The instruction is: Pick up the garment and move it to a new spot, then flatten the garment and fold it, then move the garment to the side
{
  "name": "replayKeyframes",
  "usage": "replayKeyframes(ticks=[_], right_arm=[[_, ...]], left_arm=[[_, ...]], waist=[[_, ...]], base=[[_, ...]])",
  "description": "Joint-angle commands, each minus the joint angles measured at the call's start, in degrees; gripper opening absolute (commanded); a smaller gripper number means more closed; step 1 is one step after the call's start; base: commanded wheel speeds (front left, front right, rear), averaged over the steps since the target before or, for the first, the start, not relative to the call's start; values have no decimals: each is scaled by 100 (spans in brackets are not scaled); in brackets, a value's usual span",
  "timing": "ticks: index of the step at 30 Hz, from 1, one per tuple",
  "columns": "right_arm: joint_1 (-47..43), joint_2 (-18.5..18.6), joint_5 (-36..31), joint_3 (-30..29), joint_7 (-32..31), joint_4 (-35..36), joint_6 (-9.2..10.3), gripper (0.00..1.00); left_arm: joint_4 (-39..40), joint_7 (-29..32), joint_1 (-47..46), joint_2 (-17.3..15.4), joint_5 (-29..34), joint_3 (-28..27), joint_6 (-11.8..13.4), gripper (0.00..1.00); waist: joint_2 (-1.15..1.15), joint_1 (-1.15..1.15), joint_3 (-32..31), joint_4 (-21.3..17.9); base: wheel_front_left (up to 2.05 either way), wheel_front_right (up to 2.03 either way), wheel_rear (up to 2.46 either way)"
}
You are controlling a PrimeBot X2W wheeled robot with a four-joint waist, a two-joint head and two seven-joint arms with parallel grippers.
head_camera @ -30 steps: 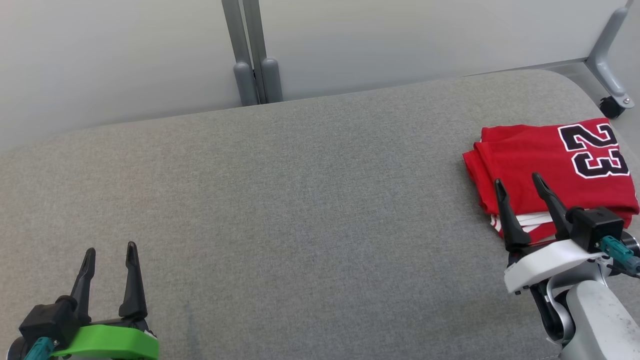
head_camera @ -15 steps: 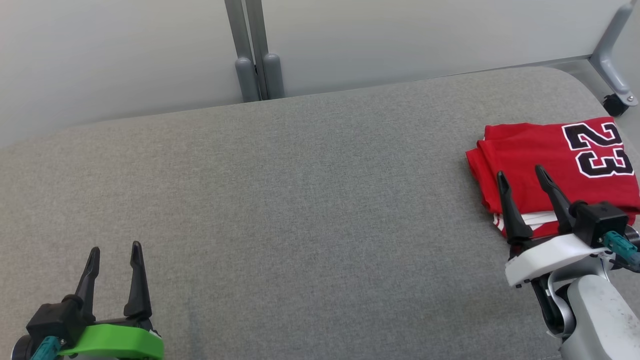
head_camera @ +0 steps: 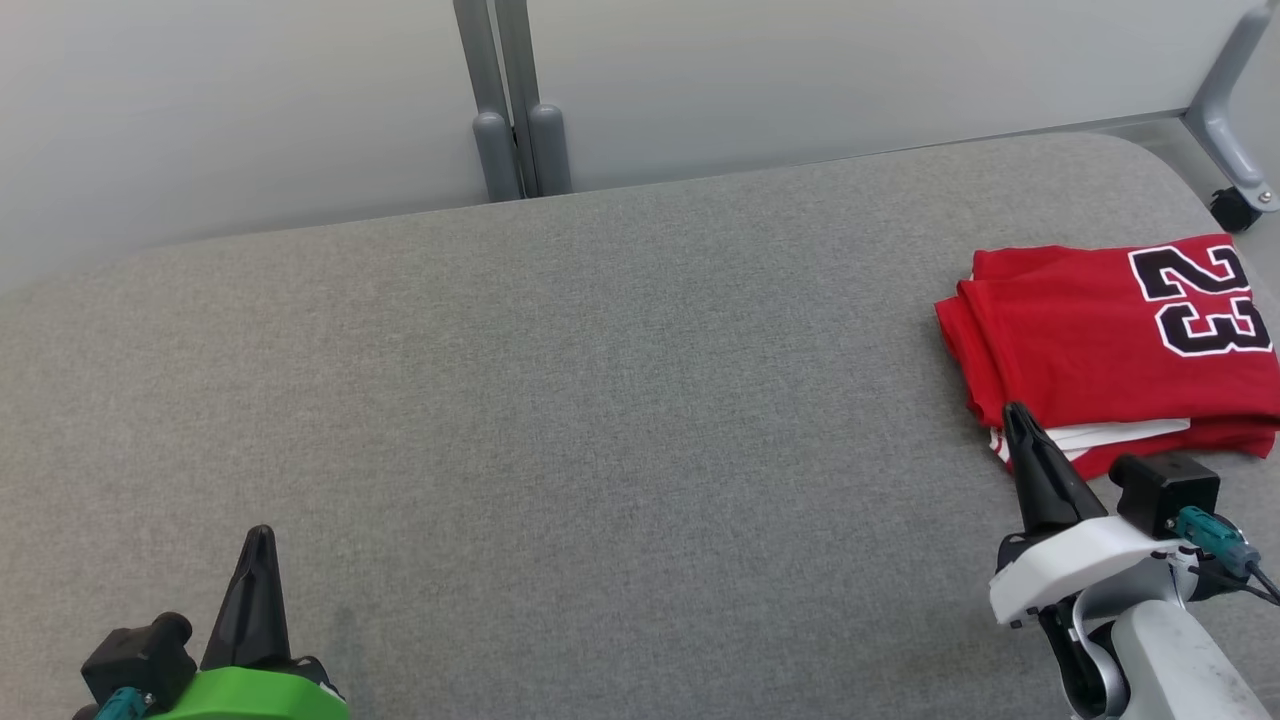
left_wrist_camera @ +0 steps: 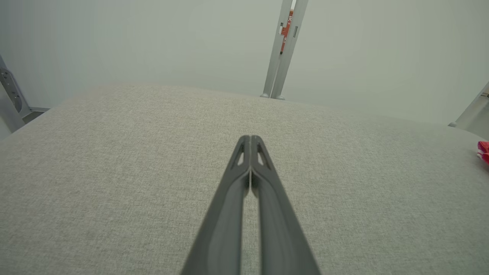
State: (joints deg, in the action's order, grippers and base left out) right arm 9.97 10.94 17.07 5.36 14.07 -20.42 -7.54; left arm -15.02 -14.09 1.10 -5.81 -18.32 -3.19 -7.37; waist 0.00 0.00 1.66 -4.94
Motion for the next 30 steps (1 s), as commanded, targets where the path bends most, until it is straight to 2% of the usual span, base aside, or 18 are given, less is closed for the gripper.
replayKeyframes(ticks=[1,30], right_arm=[[111,14,270,-77,-66,98,0,0],[-61,-273,2852,-471,-769,315,2,0]], left_arm=[[81,71,-75,-16,-269,-32,-1,0],[108,771,-329,90,-2809,-140,-6,0]], waist=[[0,0,-2,7],[0,0,-37,122]], base=[[0,0,0],[0,0,0]])
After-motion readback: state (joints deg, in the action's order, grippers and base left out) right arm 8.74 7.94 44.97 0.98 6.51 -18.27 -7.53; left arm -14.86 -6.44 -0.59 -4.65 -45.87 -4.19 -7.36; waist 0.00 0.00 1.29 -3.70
